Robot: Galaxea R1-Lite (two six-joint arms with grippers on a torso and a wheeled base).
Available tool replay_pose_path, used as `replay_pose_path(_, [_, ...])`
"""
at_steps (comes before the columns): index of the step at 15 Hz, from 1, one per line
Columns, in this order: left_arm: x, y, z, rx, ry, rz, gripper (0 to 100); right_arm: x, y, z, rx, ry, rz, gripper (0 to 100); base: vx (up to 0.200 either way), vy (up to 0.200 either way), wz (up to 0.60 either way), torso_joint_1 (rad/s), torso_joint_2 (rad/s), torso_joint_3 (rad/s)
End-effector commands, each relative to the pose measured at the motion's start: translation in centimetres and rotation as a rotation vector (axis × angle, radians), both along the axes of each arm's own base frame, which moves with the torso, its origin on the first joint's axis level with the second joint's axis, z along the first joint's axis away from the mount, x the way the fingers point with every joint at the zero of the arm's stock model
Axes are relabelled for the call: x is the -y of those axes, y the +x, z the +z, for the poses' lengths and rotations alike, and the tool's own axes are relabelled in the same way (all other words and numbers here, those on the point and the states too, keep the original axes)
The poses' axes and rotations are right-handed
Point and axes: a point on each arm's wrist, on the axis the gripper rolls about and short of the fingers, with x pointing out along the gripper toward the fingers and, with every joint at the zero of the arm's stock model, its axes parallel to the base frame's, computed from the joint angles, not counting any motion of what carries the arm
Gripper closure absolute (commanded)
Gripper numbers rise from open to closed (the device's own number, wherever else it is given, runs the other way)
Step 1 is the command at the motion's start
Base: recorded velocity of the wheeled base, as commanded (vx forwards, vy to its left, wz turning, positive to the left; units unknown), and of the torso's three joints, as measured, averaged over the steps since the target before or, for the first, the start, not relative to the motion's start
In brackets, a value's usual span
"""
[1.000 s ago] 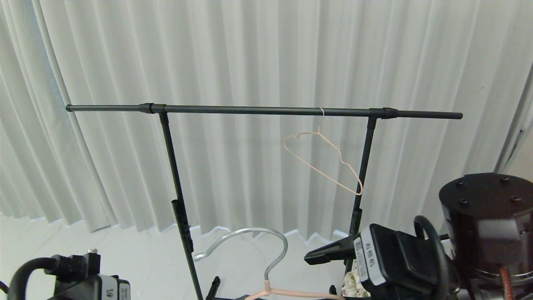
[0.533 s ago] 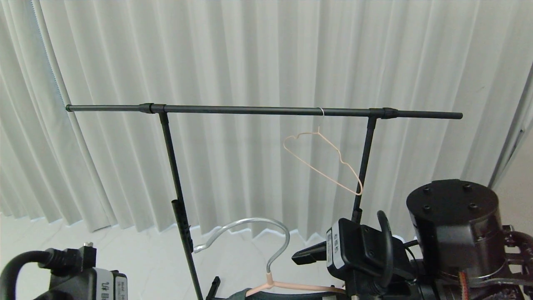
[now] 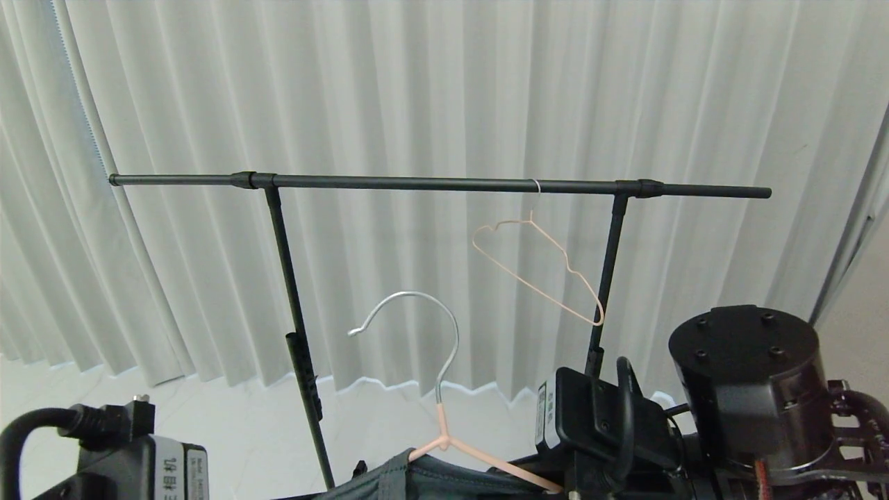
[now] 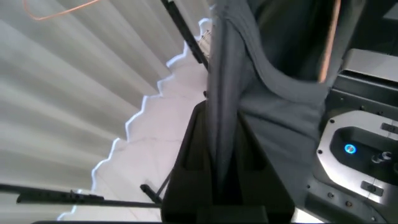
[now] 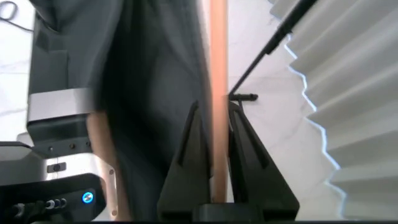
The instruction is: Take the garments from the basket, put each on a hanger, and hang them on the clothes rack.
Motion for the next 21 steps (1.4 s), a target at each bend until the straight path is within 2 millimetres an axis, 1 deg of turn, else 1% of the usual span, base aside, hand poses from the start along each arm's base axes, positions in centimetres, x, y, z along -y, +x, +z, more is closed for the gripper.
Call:
replay_pose_path(1, [0.0,0.0,0.0,-0.001,0.004,-0.002,100,0.0,0.0,0.1,0.004,0.004,-0.002,100,0.0,0.0,0.0,0.0,0.0,0.0])
replay_pose_path(4, [0.0,0.0,-0.1,0.014,0.019,-0.012,100,0.2,-0.1,0.5,0.029,0.022,0.005,100,0.0,0.0,0.0,0.0,0.0,0.0])
replay_pose_path(7, [0.0,0.0,-0.1,0.016,0.017,-0.005,100,0.5,-0.3,1.4,0.138,0.056,0.044,100,0.0,0.0,0.0,0.0,0.0,0.0])
replay_pose_path(8, [0.0,0.1,0.0,0.022,0.012,0.002,0,0.8,-0.4,1.8,0.164,0.066,0.054,100,0.0,0.0,0.0,0.0,0.0,0.0])
replay_pose_path(11, [0.0,0.7,0.3,0.058,-0.007,0.078,0,1.7,-0.9,3.0,0.22,0.102,0.063,100,0.0,0.0,0.0,0.0,0.0,0.0])
replay_pose_path(12, [0.0,1.0,0.5,0.07,-0.024,0.108,0,2.3,-1.2,3.4,0.228,0.115,0.059,100,0.0,0.0,0.0,0.0,0.0,0.0])
replay_pose_path(13, [-0.2,1.3,0.7,0.083,-0.044,0.136,0,3.0,-1.4,3.4,0.231,0.118,0.053,100,0.0,0.0,0.0,0.0,0.0,0.0])
replay_pose_path(16, [-0.8,1.2,0.6,0.09,-0.052,0.155,0,4.3,-2.0,3.3,0.235,0.119,0.047,100,0.0,0.0,0.0,0.0,0.0,0.0])
replay_pose_path(17, [-1.2,1.3,0.4,0.09,-0.049,0.179,0,4.6,-2.2,3.2,0.235,0.119,0.044,100,0.0,0.0,0.0,0.0,0.0,0.0])
replay_pose_path(18, [-2.2,1.1,-0.2,0.09,-0.046,0.224,0,5.2,-2.2,3.3,0.241,0.123,0.032,100,0.0,0.0,0.0,0.0,0.0,0.0])
replay_pose_path(20, [-4.1,0.3,-1.6,0.096,-0.038,0.278,0,5.9,-1.9,3.3,0.25,0.124,0.004,100,0.0,0.0,0.0,0.0,0.0,0.0])
replay_pose_path(21, [-5.0,-0.4,-2.6,0.095,-0.036,0.288,0,6.2,-1.6,3.4,0.259,0.124,-0.015,100,0.0,0.0,0.0,0.0,0.0,0.0])
